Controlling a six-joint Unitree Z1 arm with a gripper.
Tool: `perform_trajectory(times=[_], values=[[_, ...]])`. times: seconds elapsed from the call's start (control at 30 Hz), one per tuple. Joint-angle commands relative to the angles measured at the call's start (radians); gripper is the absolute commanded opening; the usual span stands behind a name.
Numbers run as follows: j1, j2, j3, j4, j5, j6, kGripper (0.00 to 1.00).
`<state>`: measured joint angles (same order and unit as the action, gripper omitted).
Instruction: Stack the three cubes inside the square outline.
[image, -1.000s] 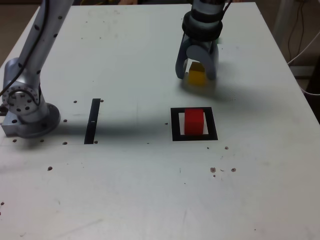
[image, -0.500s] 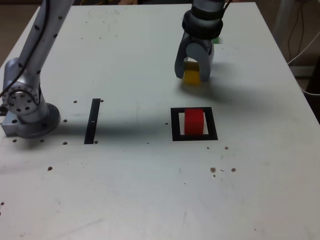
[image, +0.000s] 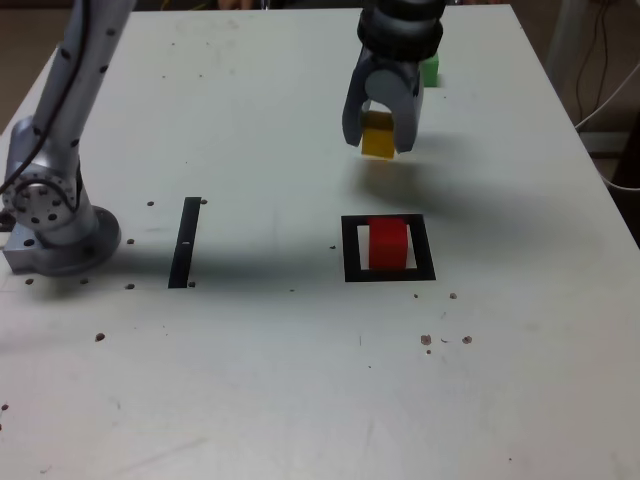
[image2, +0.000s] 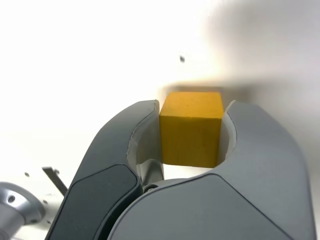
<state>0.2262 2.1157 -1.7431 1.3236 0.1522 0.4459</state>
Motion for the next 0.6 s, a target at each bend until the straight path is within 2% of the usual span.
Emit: perform_trajectory(times=[0.0,0.23,0.4,0.57], values=[[-0.050,-0.039,0.001,0.021,-0.014,-0.066,0.20],[-0.218,-0.090,0.043,0.051,-0.071,-0.310,0.20],[-0.311,-0.117,0.080,0.050,-0.079,-0.427,0.20],[-0.358,-0.126,0.103,0.045,-0.087,-0.473,0.20]])
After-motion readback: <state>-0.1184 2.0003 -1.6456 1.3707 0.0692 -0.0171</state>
